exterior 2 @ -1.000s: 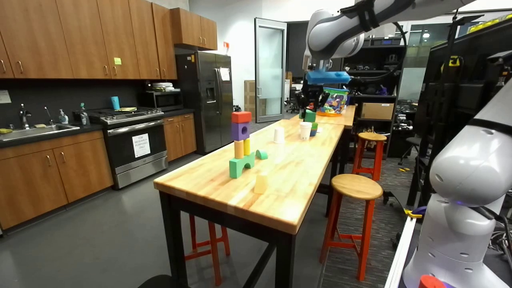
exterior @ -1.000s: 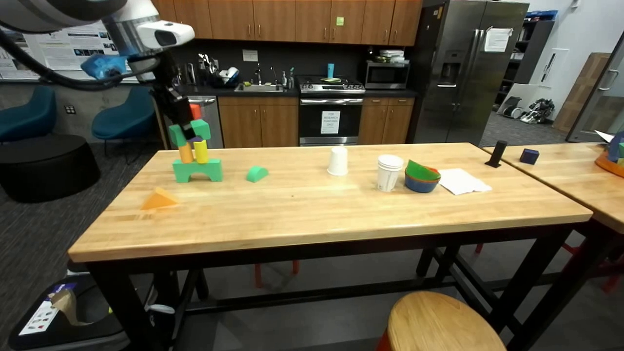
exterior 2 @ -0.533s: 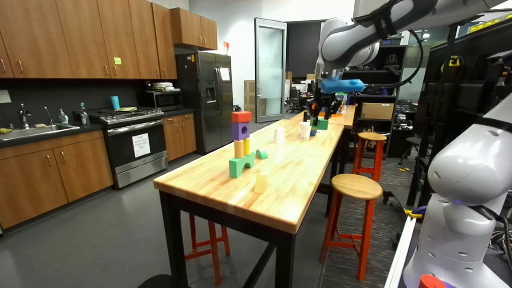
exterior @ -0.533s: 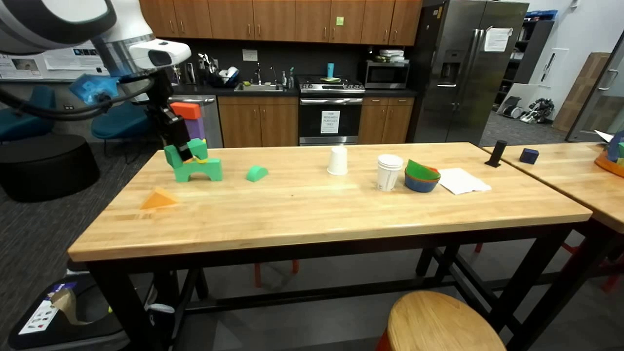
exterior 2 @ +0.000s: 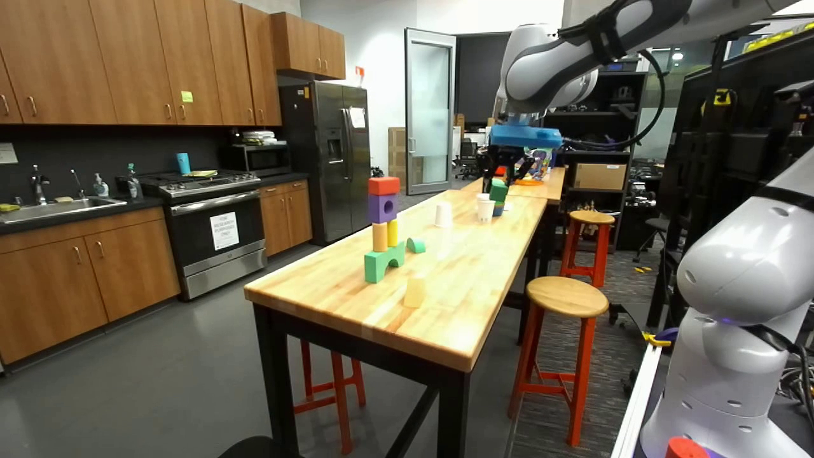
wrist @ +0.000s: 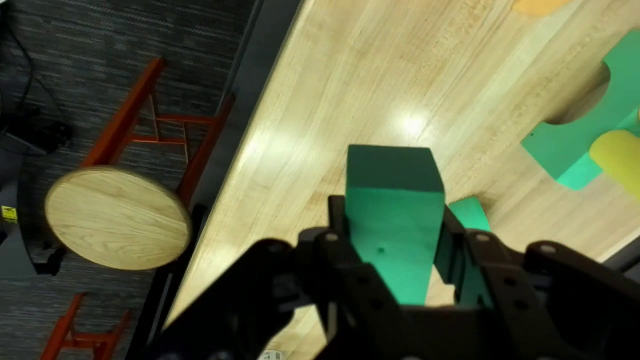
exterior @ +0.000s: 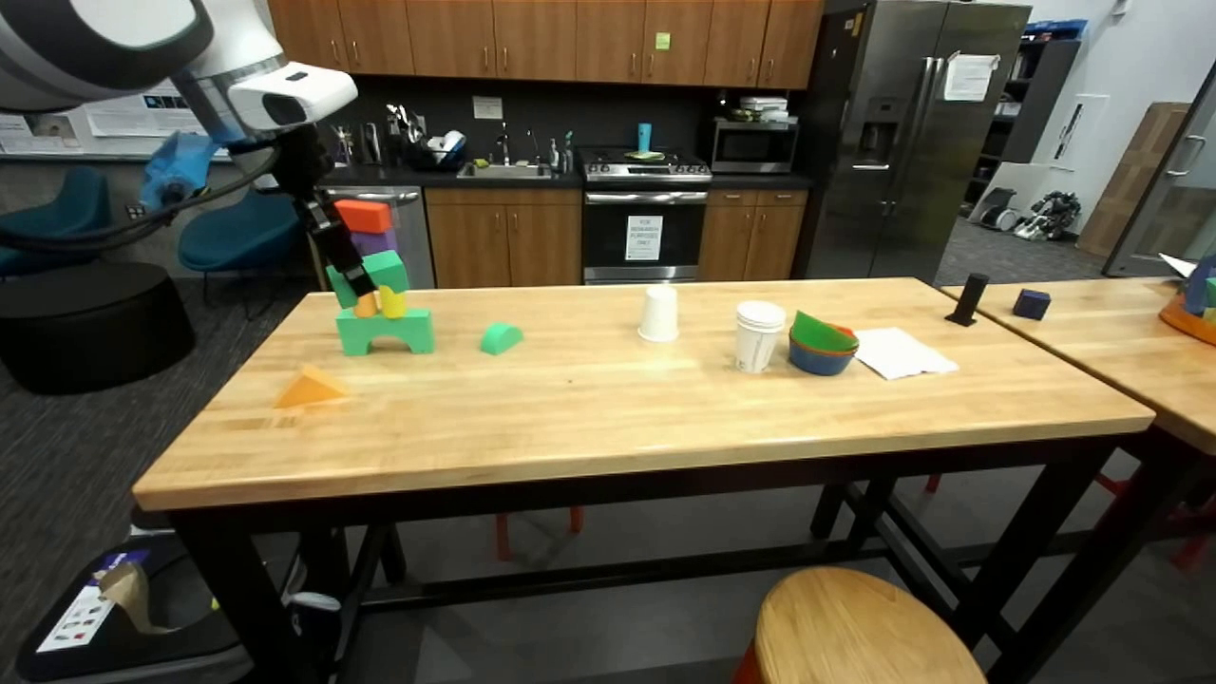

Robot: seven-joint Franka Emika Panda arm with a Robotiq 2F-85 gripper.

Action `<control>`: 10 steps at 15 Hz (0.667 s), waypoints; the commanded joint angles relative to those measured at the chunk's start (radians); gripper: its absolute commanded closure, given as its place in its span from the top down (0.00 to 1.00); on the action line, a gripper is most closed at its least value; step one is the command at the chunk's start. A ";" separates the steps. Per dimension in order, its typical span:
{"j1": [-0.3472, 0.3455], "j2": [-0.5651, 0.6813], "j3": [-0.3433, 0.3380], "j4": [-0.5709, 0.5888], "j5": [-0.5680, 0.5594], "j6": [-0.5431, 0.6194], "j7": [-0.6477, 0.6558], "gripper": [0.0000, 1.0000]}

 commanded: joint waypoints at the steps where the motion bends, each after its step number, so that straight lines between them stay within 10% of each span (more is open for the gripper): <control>1: -0.052 0.033 0.059 0.018 -0.036 0.064 0.182 0.16; 3: -0.025 0.015 0.035 0.003 -0.023 0.050 0.143 0.16; 4: -0.025 0.019 0.039 0.003 -0.025 0.052 0.154 0.41; 10: -0.024 0.020 0.036 0.002 -0.025 0.052 0.152 0.41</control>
